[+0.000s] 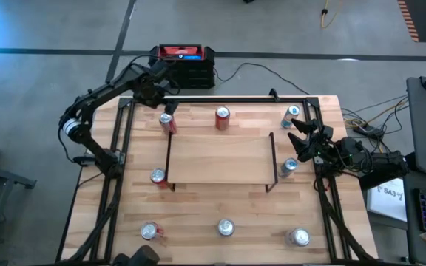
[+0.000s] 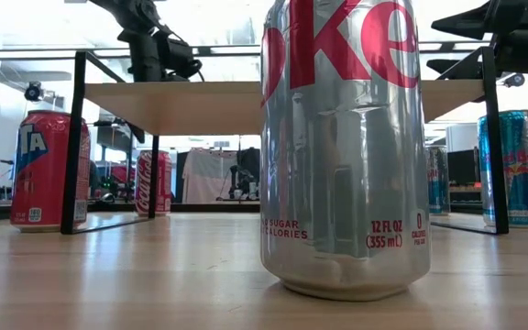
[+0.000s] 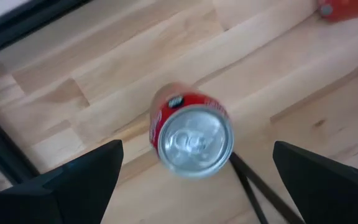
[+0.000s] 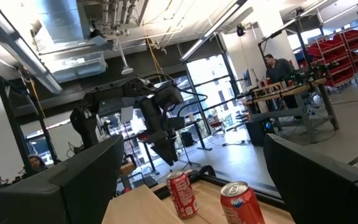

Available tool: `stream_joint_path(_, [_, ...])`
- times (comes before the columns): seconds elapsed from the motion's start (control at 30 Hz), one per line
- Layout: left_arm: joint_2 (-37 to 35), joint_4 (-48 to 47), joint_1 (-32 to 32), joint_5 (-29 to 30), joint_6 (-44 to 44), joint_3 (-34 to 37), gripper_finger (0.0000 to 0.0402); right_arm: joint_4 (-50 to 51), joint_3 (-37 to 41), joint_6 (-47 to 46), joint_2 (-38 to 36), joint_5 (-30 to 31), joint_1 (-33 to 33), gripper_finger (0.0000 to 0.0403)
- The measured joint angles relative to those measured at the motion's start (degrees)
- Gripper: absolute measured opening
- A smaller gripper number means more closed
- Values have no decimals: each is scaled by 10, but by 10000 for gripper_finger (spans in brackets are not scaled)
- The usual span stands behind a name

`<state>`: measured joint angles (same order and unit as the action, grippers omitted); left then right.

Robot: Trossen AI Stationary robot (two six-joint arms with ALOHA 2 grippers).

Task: Place canned beverage on shelf
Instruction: Move the top red white soda to the middle left of the table

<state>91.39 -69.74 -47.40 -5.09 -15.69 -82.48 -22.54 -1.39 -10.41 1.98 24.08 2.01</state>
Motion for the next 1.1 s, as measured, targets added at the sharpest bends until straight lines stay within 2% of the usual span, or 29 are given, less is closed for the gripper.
stream_joint_path(0.47, [23, 73, 2, 11, 2, -2, 400, 0, 0, 0, 0, 0, 0, 370])
stream_joint_path(0.73, [22, 73, 2, -4, 33, -2, 400, 0, 0, 0, 0, 0, 0, 370])
stream_joint_path(1.0, [22, 51, 2, -4, 28, -2, 400, 0, 0, 0, 0, 0, 0, 370])
stream_joint_path(1.1, [25, 43, 2, 32, 30, -2, 400, 0, 0, 0, 0, 0, 0, 370])
